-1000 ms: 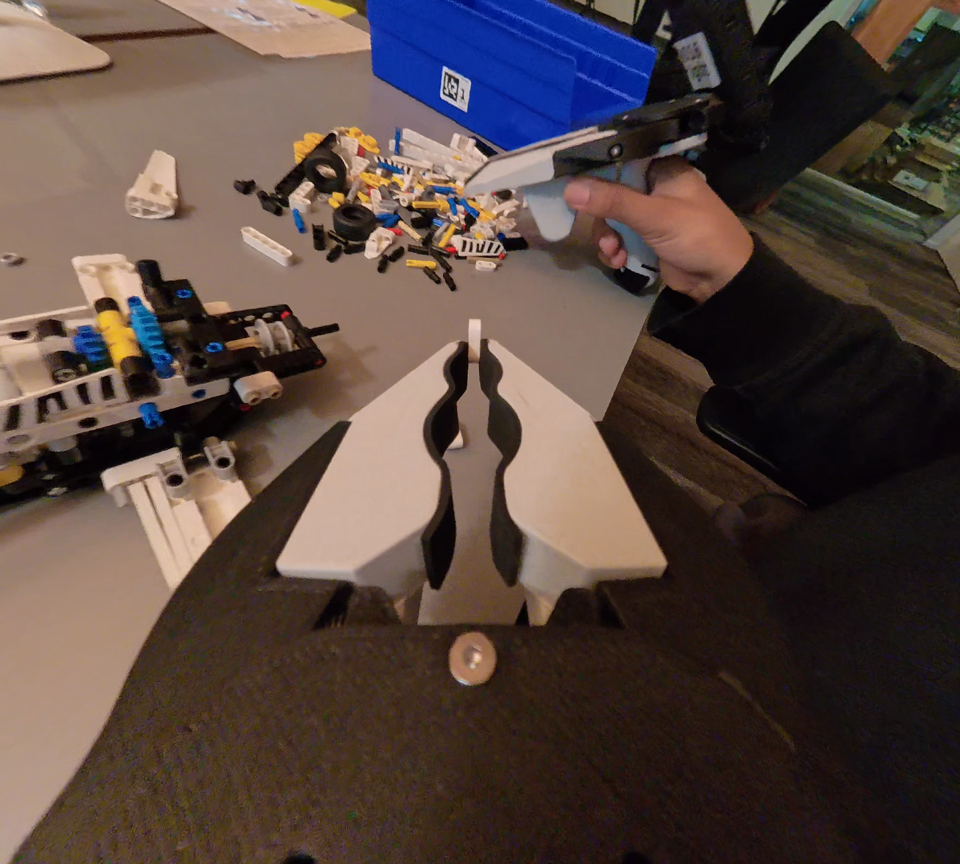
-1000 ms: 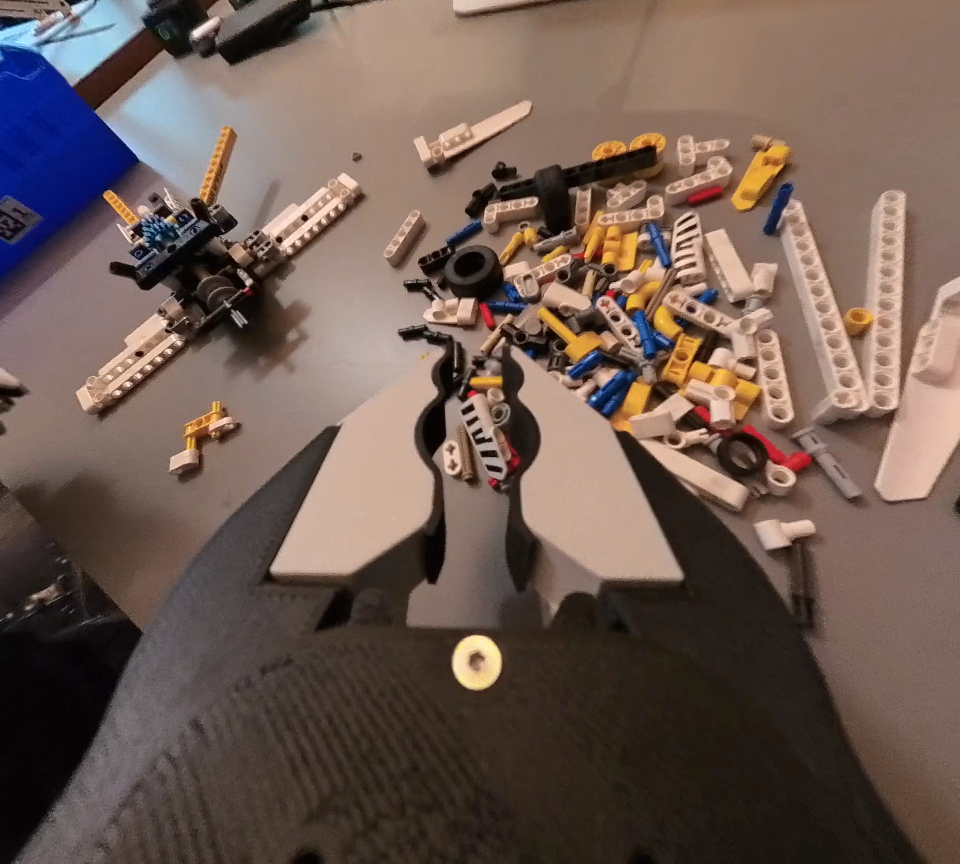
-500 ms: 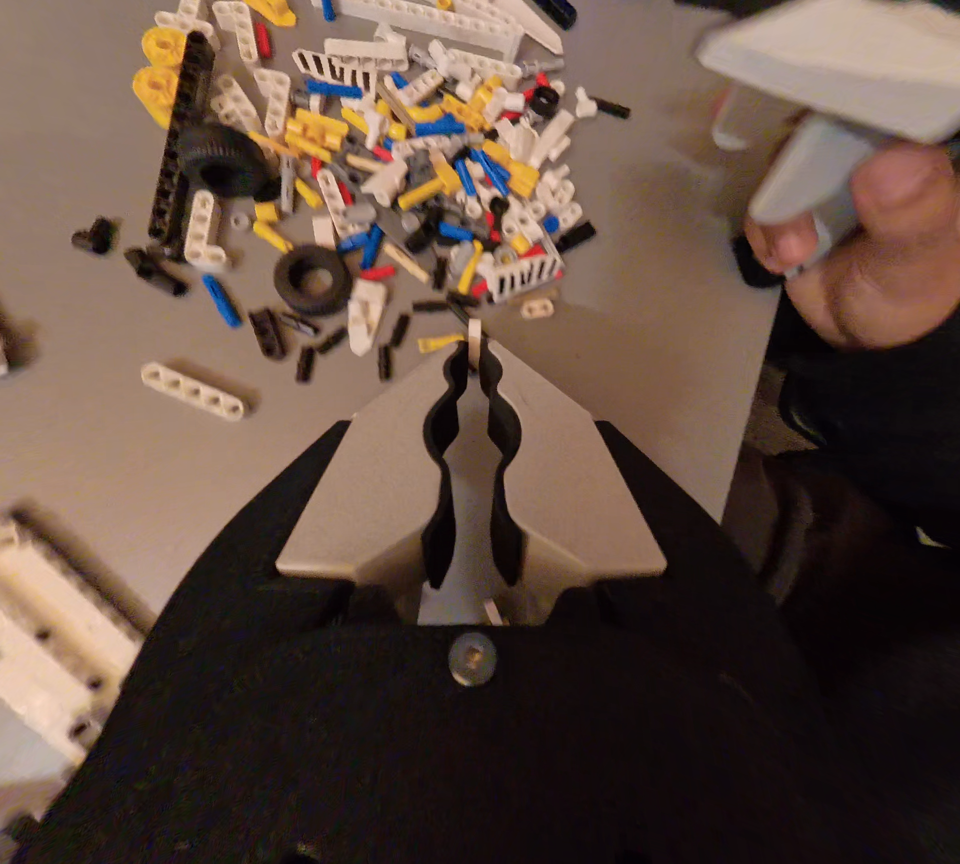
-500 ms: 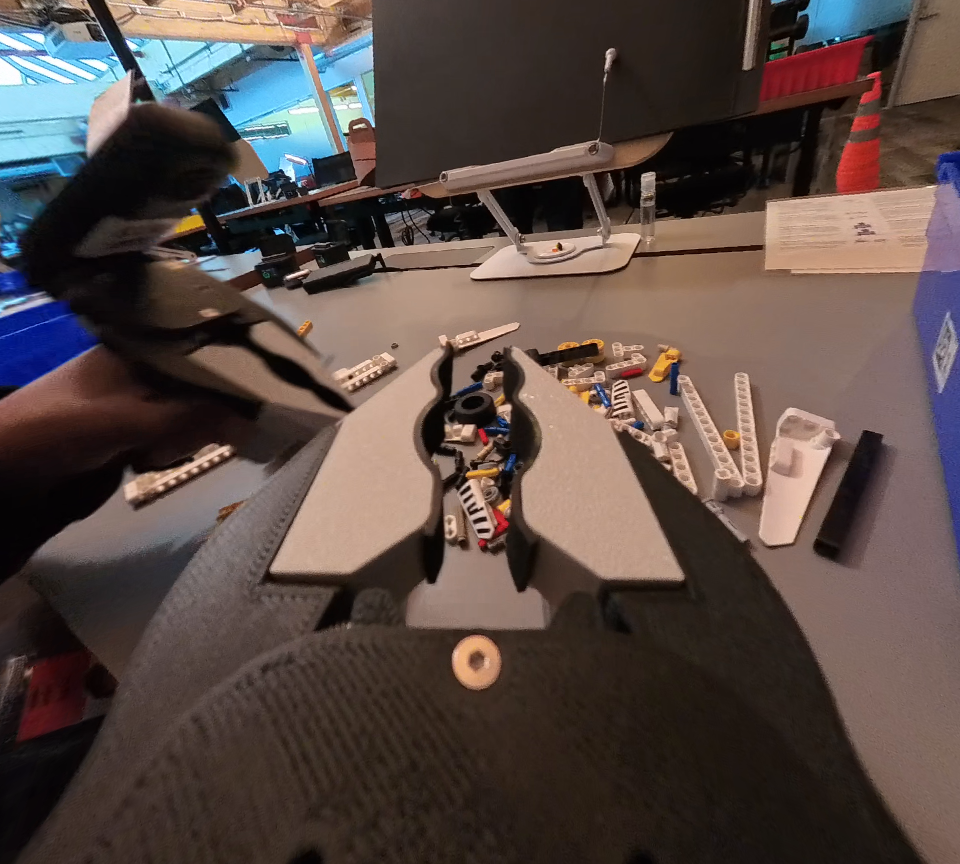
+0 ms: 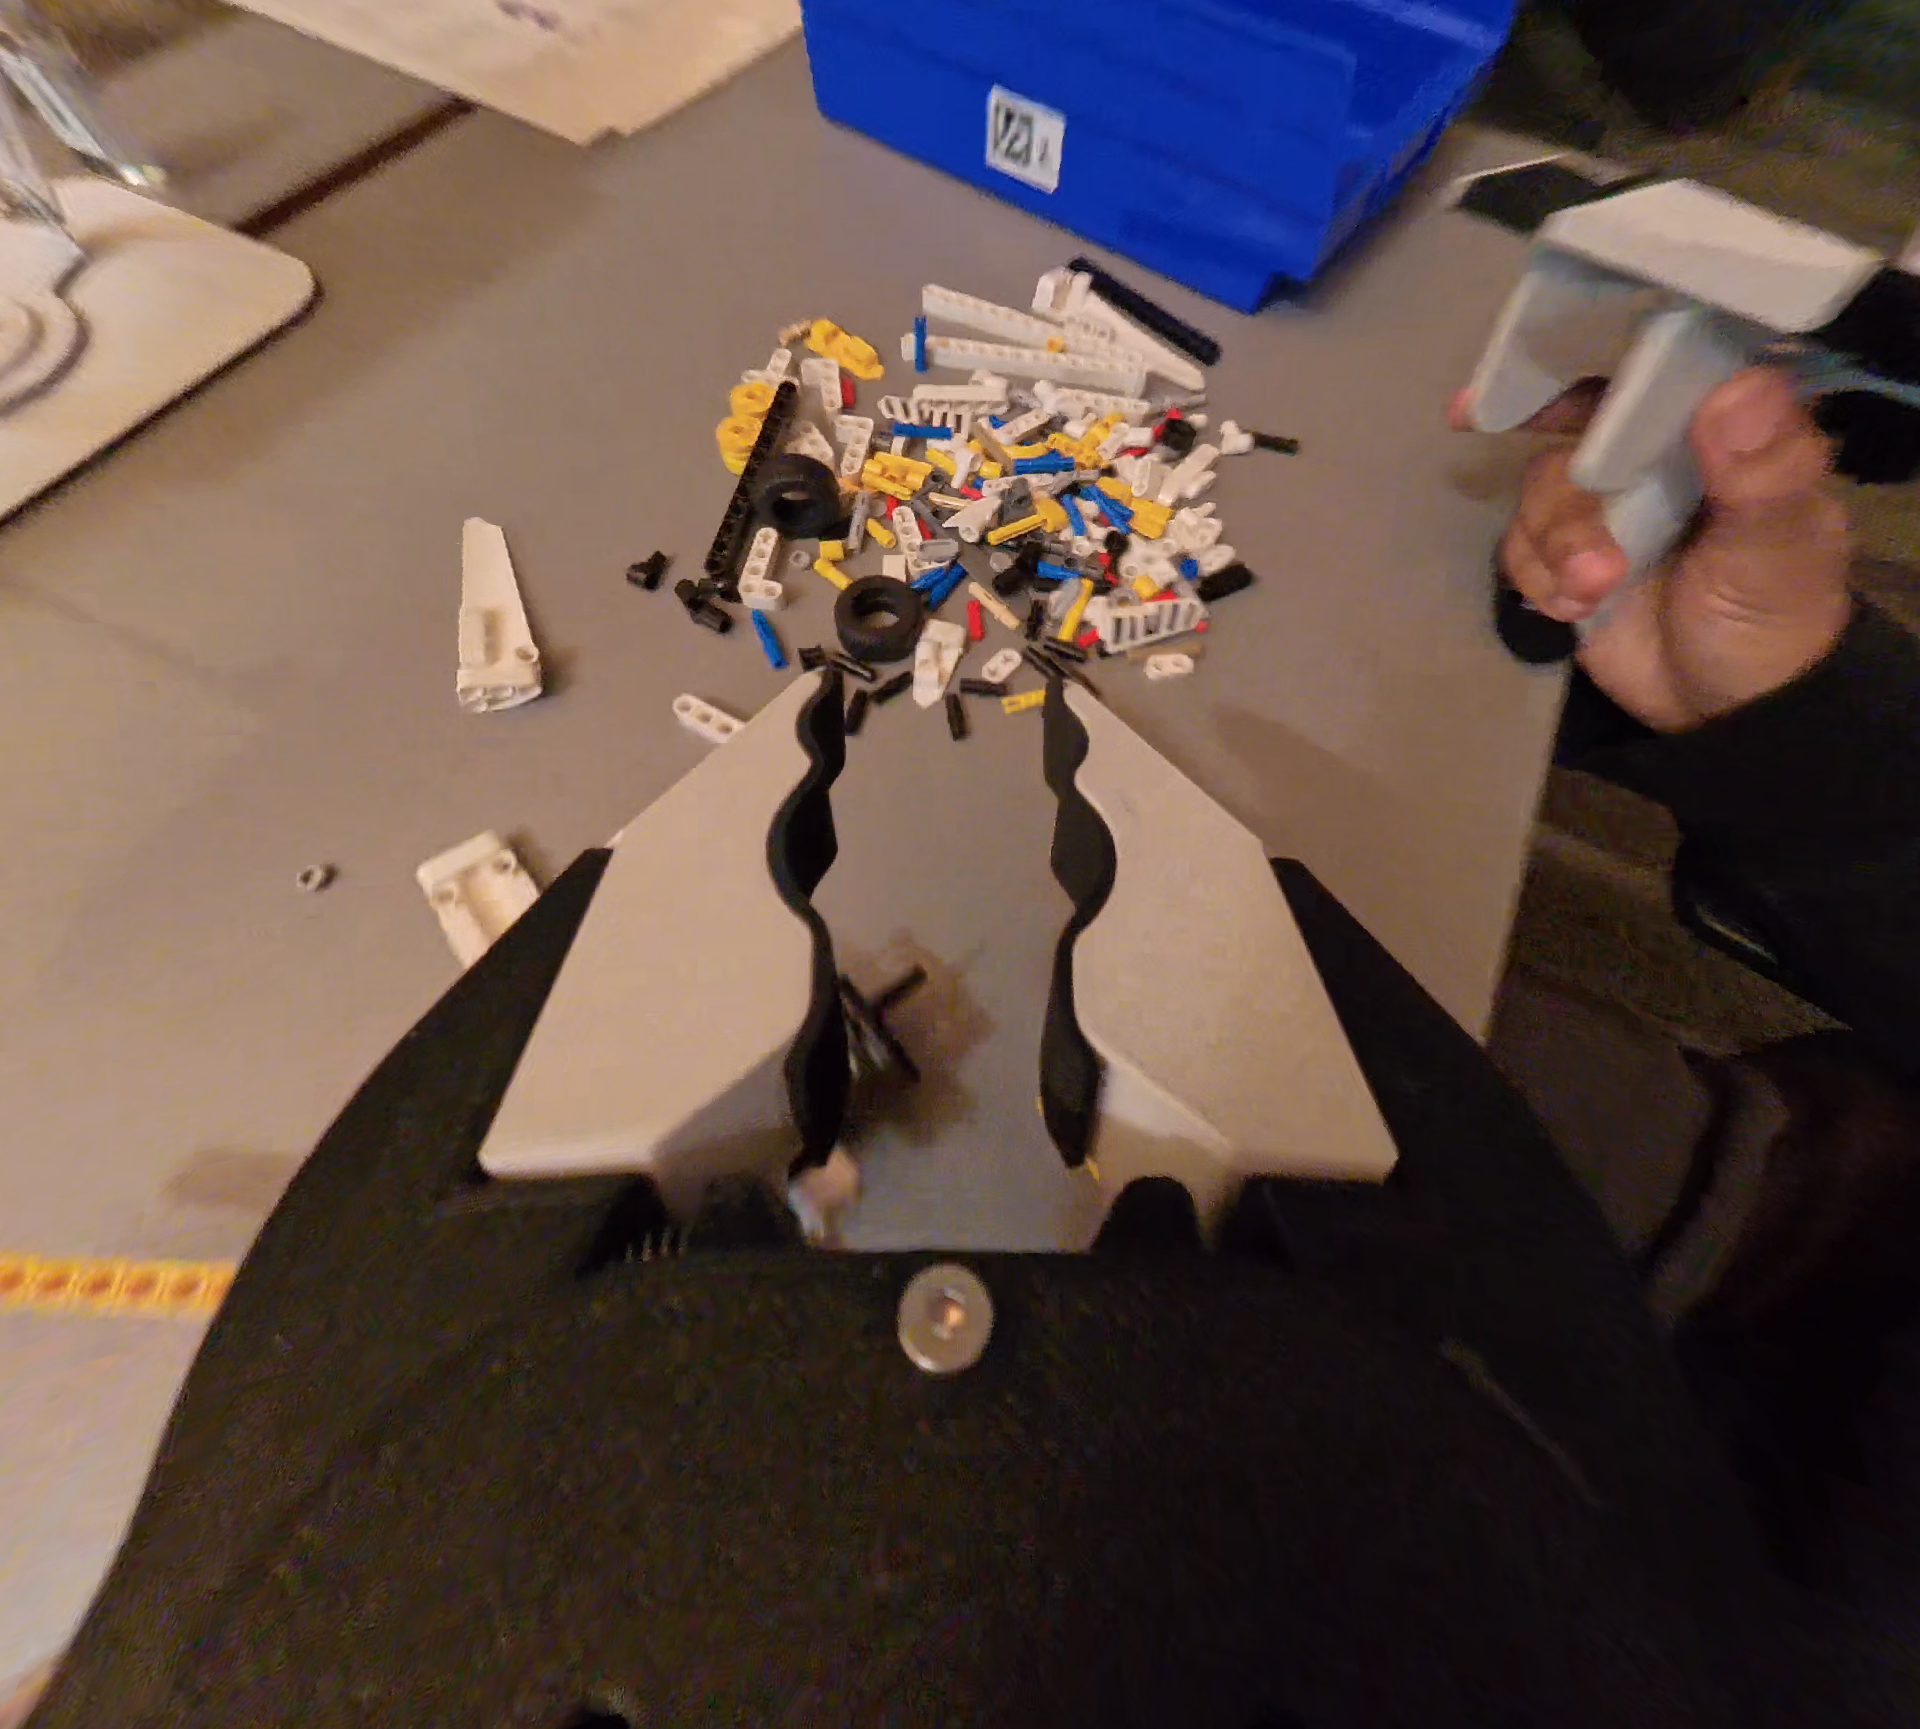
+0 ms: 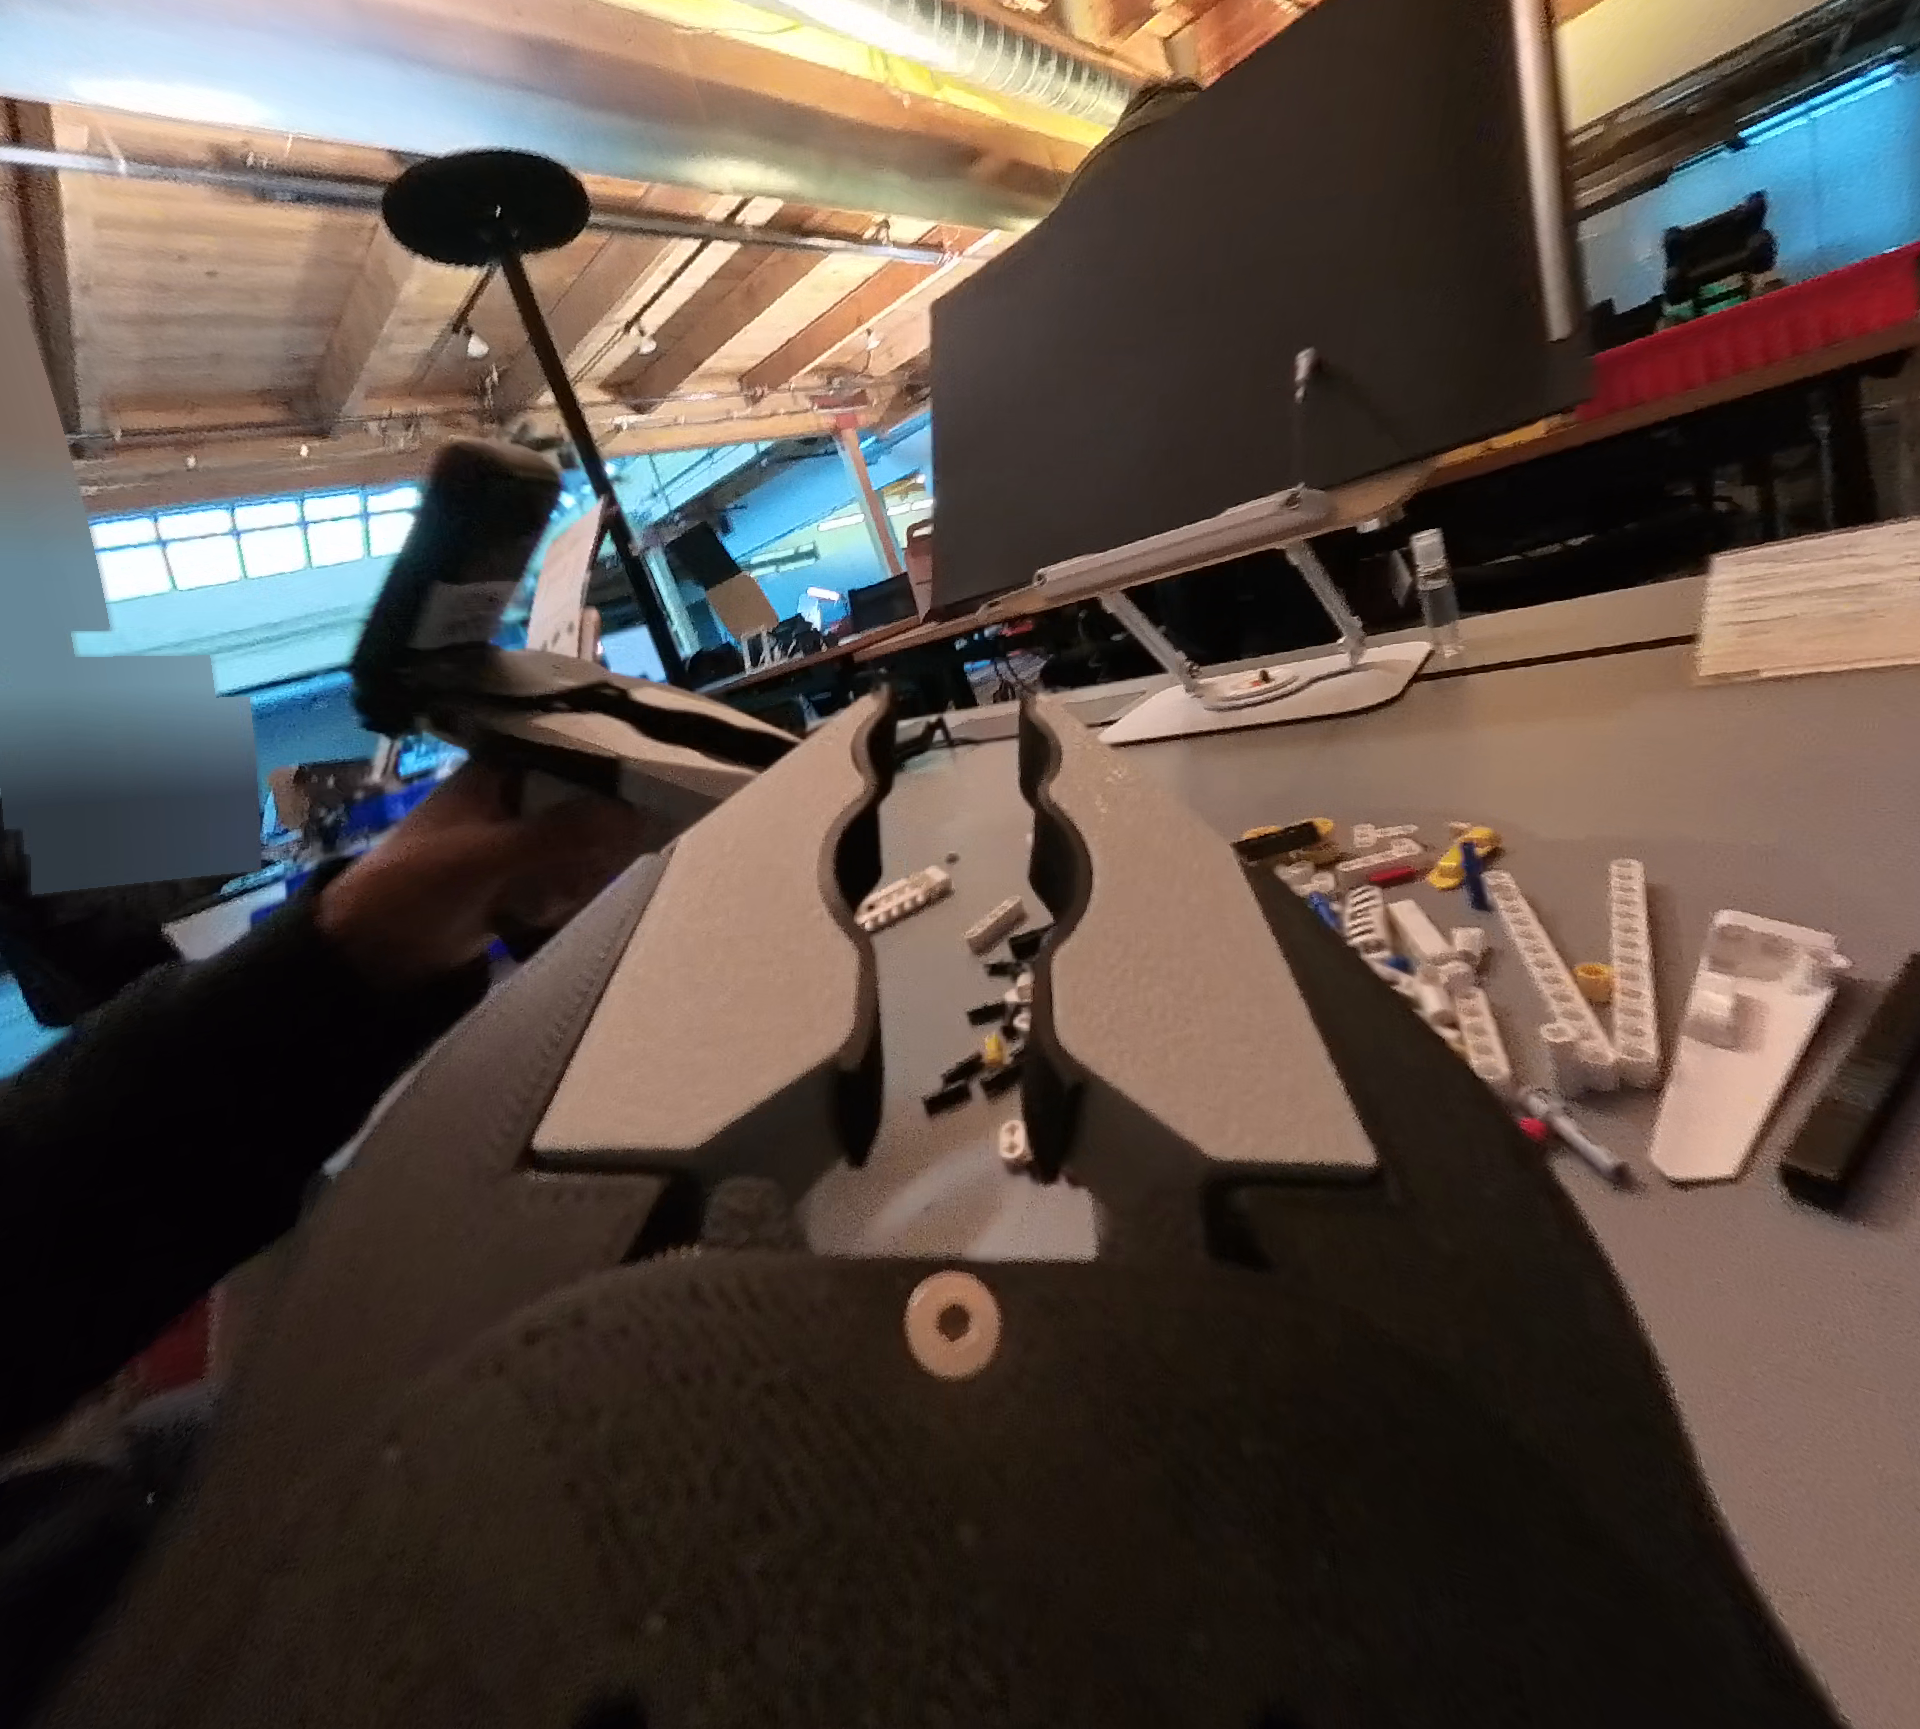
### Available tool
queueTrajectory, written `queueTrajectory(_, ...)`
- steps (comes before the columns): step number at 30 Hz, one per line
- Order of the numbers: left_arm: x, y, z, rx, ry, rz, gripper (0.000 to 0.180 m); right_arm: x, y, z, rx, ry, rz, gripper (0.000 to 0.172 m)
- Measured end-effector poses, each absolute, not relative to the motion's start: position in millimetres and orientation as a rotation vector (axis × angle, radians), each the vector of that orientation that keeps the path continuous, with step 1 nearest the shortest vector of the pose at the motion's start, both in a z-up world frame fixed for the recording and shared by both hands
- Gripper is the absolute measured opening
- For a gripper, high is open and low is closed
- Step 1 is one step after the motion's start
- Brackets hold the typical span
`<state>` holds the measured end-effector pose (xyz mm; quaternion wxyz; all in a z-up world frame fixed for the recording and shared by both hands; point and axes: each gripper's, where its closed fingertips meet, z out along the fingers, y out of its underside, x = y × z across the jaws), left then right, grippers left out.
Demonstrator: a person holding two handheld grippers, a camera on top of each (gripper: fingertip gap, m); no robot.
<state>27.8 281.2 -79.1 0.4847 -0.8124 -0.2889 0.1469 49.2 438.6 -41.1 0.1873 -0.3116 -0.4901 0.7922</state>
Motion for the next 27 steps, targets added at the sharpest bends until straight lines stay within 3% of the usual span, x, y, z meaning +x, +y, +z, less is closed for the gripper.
queueTrajectory(4, 88, 242, -84, -1.888, -0.649, 0.313, 0.035, 54, 399, -55, -0.834, -1.618, 2.064, 0.038)
queueTrajectory(13, 156, 200, -115, -1.759, -0.786, 0.135, 0.034, 107, 269, -128, -0.784, -2.382, 1.72, 0.055)
queueTrajectory(27, 168, 204, -137, -1.735, -0.799, 0.078, 0.031, 110, 249, -174, -0.928, -2.443, 1.307, 0.038)
